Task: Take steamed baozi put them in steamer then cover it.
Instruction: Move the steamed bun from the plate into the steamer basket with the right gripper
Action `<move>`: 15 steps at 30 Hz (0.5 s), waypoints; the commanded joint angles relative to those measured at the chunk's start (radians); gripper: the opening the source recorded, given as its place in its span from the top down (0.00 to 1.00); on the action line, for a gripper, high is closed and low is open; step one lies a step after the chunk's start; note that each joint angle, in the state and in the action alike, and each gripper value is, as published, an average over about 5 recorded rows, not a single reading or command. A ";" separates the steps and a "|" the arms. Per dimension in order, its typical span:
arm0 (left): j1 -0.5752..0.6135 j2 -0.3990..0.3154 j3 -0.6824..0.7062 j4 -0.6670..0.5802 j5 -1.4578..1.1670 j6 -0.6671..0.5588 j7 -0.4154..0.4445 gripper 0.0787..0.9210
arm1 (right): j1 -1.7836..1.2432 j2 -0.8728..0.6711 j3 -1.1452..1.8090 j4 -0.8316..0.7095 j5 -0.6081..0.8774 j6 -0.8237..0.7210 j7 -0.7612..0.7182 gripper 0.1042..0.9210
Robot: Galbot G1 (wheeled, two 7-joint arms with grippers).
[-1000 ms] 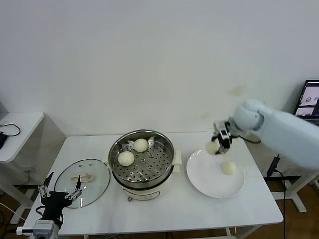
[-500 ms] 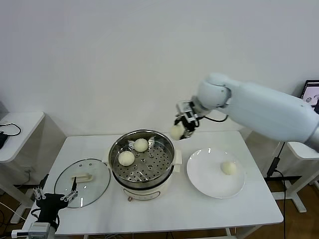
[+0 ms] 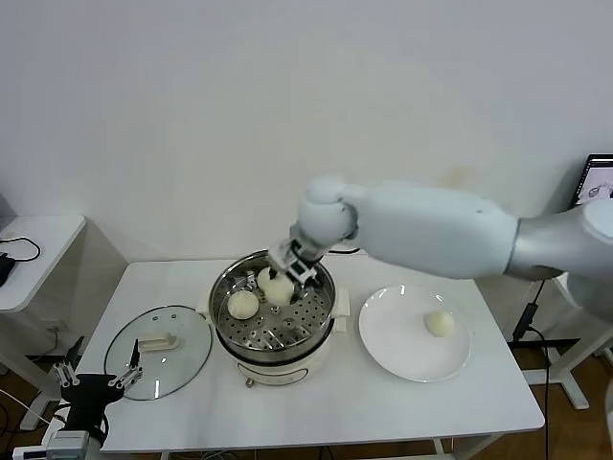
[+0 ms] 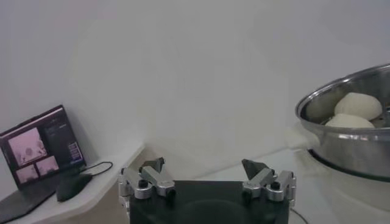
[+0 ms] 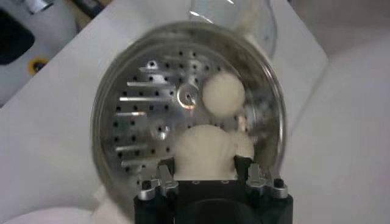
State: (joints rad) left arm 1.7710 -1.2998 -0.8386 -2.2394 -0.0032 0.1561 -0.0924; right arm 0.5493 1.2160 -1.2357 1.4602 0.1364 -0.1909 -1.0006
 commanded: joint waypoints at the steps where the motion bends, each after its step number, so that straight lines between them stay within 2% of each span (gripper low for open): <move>1: 0.005 -0.004 -0.005 -0.005 -0.001 -0.001 -0.001 0.12 | -0.037 0.093 -0.069 0.015 -0.127 0.134 0.026 0.38; 15: 0.011 -0.006 -0.009 -0.005 -0.003 -0.006 -0.002 0.12 | -0.070 0.097 -0.084 0.024 -0.223 0.205 0.004 0.37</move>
State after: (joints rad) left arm 1.7809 -1.3069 -0.8466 -2.2467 -0.0057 0.1522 -0.0943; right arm 0.4944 1.2894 -1.3027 1.4787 -0.0175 -0.0452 -0.9939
